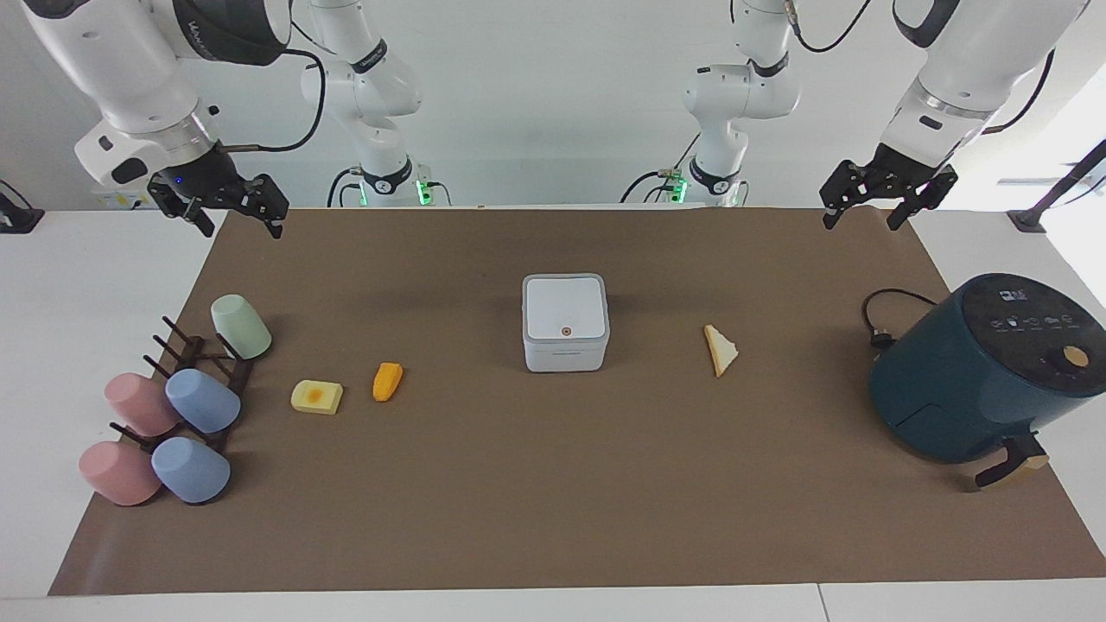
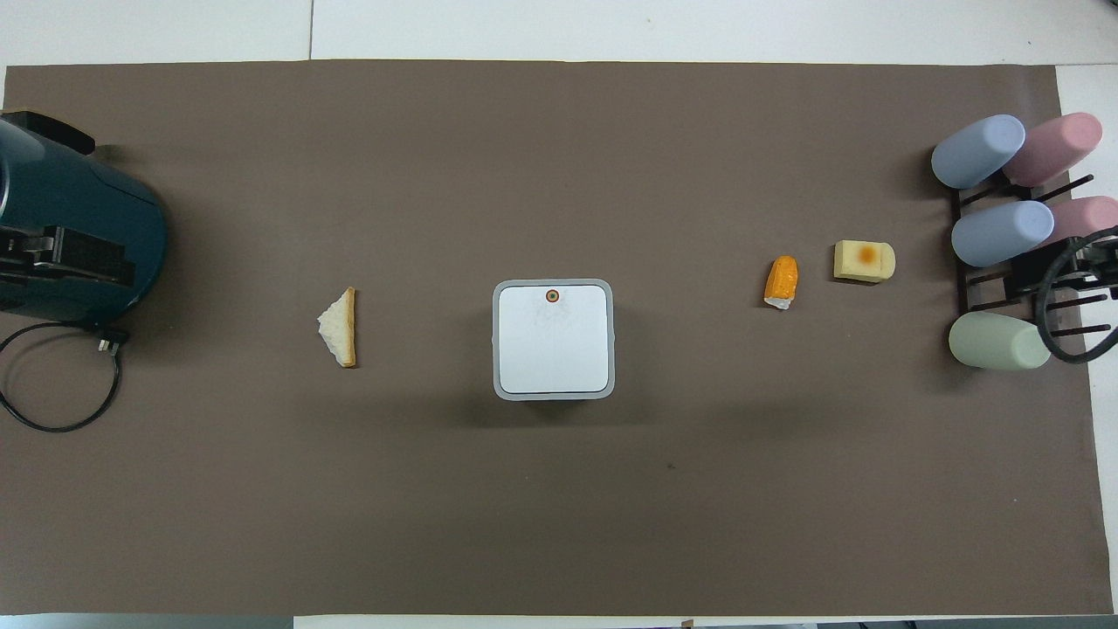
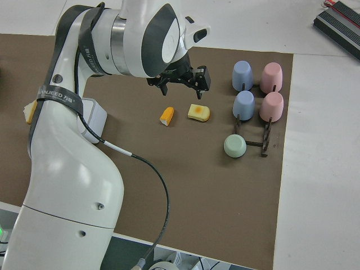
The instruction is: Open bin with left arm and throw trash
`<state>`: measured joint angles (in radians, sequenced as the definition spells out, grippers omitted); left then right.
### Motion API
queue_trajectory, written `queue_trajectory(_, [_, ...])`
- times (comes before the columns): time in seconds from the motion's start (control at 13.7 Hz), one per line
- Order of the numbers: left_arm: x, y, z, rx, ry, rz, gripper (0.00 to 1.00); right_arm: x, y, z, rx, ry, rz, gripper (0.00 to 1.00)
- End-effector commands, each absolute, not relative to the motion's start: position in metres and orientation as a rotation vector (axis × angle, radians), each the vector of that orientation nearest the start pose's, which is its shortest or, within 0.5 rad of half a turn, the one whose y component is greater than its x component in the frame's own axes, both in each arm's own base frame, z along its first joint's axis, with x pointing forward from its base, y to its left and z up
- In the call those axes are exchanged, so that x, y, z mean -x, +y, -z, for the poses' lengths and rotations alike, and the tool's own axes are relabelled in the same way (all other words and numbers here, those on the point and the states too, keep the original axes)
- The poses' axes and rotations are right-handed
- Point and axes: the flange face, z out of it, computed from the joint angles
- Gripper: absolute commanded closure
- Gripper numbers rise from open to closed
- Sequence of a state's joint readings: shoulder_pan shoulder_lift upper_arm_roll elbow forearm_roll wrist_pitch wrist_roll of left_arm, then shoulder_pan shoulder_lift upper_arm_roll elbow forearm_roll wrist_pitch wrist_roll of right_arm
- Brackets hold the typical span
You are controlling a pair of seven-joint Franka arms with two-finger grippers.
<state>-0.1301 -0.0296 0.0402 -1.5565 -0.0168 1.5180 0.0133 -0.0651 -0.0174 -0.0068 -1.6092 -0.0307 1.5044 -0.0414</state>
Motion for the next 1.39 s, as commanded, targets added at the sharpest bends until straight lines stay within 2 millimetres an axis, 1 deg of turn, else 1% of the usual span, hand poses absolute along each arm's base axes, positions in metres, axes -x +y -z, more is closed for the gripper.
queue_trajectory(0.0, [-0.529, -0.049, -0.645, 3.143, 0.147, 0.002, 0.00, -0.538, -0.041, -0.607, 3.150, 0.082, -0.134, 0.00])
queue_trajectory(0.15, [-0.530, -0.046, -0.645, 3.144, 0.145, 0.002, 0.00, -0.538, -0.039, -0.607, 3.151, 0.078, -0.132, 0.00])
queue_trajectory(0.37, [-0.523, -0.042, -0.656, 3.147, 0.124, 0.035, 0.00, -0.538, -0.039, -0.607, 3.151, 0.075, -0.132, 0.00])
queue_trajectory(0.44, [-0.524, -0.043, -0.656, 3.147, 0.126, 0.033, 0.00, -0.538, -0.039, -0.607, 3.151, 0.075, -0.132, 0.00])
queue_trajectory(0.58, [-0.524, -0.038, -0.657, 3.149, 0.088, 0.035, 0.00, -0.539, -0.039, -0.607, 3.151, 0.073, -0.129, 0.00])
queue_trajectory(0.73, [-0.518, -0.038, -0.660, 3.150, 0.054, 0.023, 0.00, -0.539, -0.038, -0.607, 3.151, 0.073, -0.129, 0.00])
queue_trajectory(0.88, [-0.519, -0.049, -0.657, 3.152, 0.073, 0.044, 0.00, -0.539, -0.037, -0.608, 3.152, 0.070, -0.124, 0.00])
queue_trajectory(0.95, [-0.522, -0.059, -0.656, 3.159, 0.056, 0.094, 0.00, -0.539, -0.036, -0.608, 3.152, 0.065, -0.124, 0.00])
queue_trajectory(1.02, [-0.523, -0.081, -0.652, 3.163, 0.049, 0.129, 0.00, -0.539, -0.036, -0.607, 3.152, 0.065, -0.127, 0.00])
queue_trajectory(1.1, [-0.523, -0.106, -0.644, 3.170, 0.024, 0.153, 0.16, -0.539, -0.036, -0.607, 3.152, 0.065, -0.127, 0.00])
queue_trajectory(1.17, [-0.521, -0.129, -0.637, 3.176, 0.006, 0.165, 0.54, -0.539, -0.036, -0.607, 3.152, 0.065, -0.127, 0.00])
queue_trajectory(1.24, [-0.518, -0.149, -0.626, 3.180, 0.035, 0.173, 0.94, -0.539, -0.036, -0.607, 3.152, 0.068, -0.127, 0.00])
queue_trajectory(1.31, [-0.512, -0.174, -0.615, 3.184, 0.095, 0.188, 1.00, -0.539, -0.036, -0.607, 3.152, 0.068, -0.127, 0.00])
